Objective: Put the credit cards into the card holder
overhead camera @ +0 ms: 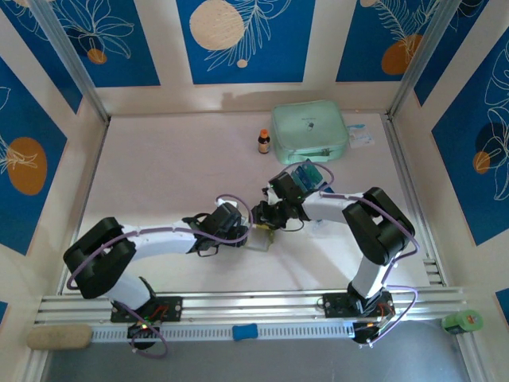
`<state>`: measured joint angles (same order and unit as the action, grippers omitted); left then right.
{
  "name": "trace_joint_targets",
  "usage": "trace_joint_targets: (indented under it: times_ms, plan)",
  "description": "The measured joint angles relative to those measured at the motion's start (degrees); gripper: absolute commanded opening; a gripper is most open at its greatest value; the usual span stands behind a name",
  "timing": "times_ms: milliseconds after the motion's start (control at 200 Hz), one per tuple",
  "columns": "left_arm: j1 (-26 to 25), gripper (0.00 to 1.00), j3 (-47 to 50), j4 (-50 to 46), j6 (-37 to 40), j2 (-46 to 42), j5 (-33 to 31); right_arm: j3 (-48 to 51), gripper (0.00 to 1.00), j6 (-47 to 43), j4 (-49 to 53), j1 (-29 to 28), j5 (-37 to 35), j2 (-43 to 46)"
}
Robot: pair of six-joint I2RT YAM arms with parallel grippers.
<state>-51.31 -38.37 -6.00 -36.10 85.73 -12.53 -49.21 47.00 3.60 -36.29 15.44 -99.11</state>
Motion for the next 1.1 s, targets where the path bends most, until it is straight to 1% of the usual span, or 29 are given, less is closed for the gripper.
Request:
trace_joint_targets:
  times_ms: [150, 220, 290, 575, 740, 1100]
  plan:
    - [0.0, 0.76, 0.3, 0.0, 0.0, -0.3, 0.0, 1.5, 0.39, 0.0, 0.9, 0.2, -0.8, 3.3]
    - [0.0, 0.75, 0.4, 0.1, 0.0, -0.3, 0.0, 1.9, 0.43, 0.0, 1.3, 0.2, -1.2, 4.6]
    - [0.0, 0.75, 0.5, 0.2, 0.0, -0.3, 0.0, 2.1, 0.44, 0.0, 1.6, 0.2, -1.5, 5.2]
    - [0.0, 0.74, 0.6, 0.5, 0.0, -0.5, 0.0, 2.1, 0.45, 0.3, 1.7, 0.2, -1.5, 5.0]
    - [0.0, 0.74, 0.6, 0.5, 0.0, -0.6, -0.1, 2.1, 0.45, 1.1, 0.6, 0.2, -1.4, 3.1]
    - [0.0, 0.74, 0.9, 0.5, 0.0, -1.0, -0.2, 2.1, 0.43, 2.2, -2.4, 0.2, 0.9, 0.9]
